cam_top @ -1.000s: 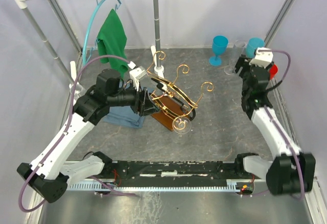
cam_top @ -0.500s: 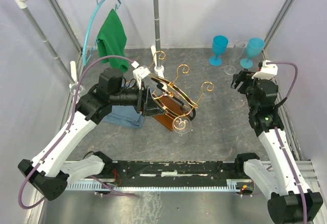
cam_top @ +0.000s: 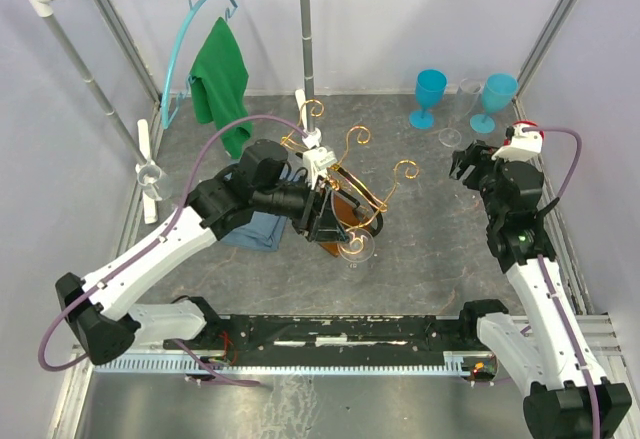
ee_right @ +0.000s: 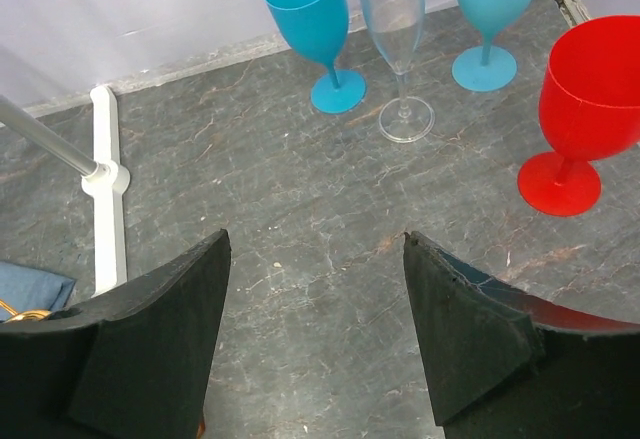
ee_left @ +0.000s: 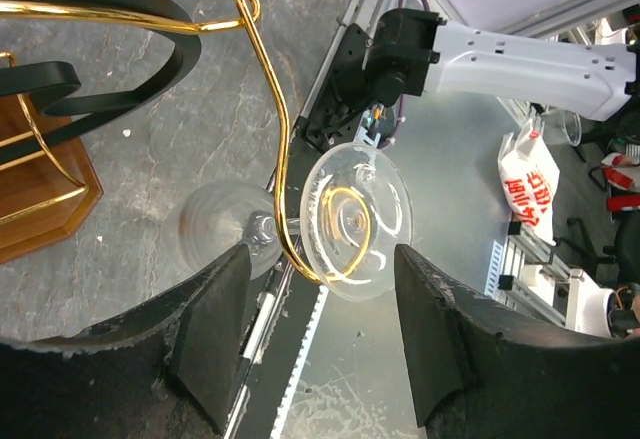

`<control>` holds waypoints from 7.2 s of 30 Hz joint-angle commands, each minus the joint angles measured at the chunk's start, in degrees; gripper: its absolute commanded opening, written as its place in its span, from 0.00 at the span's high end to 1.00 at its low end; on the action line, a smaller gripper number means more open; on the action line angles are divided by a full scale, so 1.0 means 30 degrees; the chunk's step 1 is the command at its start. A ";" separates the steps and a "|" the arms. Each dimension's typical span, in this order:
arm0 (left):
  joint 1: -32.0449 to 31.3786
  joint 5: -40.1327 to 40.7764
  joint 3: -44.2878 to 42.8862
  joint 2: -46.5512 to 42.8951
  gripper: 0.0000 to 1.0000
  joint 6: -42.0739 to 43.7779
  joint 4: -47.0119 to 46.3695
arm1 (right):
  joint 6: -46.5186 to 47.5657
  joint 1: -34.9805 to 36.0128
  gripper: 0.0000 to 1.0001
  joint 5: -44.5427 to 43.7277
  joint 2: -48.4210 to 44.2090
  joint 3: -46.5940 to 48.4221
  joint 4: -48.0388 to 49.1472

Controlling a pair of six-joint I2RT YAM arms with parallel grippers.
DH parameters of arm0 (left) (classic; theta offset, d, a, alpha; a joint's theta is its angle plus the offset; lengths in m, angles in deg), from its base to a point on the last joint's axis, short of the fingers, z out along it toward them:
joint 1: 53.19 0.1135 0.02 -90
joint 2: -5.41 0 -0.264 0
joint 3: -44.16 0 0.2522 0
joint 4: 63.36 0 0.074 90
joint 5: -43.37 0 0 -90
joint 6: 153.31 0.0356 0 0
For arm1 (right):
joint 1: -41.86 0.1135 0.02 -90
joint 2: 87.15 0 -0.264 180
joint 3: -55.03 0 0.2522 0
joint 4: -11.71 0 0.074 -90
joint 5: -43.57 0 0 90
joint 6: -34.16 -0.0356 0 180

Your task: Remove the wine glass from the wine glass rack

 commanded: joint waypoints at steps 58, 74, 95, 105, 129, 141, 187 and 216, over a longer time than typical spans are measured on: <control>-0.3124 -0.1660 -0.0865 0.2581 0.56 -0.1829 -0.3146 | 0.0111 0.0088 0.23 -0.2120 -0.1118 -0.0529 0.0088; -0.3316 -0.1712 -0.1230 0.2637 0.83 -0.2063 -0.3238 | 0.0051 0.0089 0.23 -0.2132 -0.1210 -0.0514 -0.0084; -0.3239 0.1005 -0.2958 0.1800 0.86 -0.0175 0.0720 | 0.0007 0.0091 0.22 -0.2171 -0.1123 -0.0602 -0.0237; -0.2928 0.2885 -0.4684 0.2315 0.88 0.0655 0.2222 | 0.0046 0.0087 0.22 -0.2196 -0.1173 -0.0609 -0.0326; -0.2764 0.1906 -0.3201 0.1520 0.90 0.0004 0.3164 | 0.0021 0.0087 0.22 -0.2197 -0.0891 -0.0616 -0.0312; -0.1008 0.2528 -0.3556 0.0184 0.97 0.0001 0.4915 | -0.0008 0.0101 0.22 -0.2200 -0.0834 -0.0779 -0.0268; 0.2357 -0.4047 0.2353 -0.3995 0.97 -0.7213 -0.2660 | -0.0008 0.0087 0.22 -0.2339 -0.0562 -0.0953 -0.0295; 0.1990 -0.2614 0.4327 -0.5384 0.97 -0.8628 -0.2919 | -0.0019 0.0103 0.22 -0.2429 -0.0623 -0.0866 -0.0632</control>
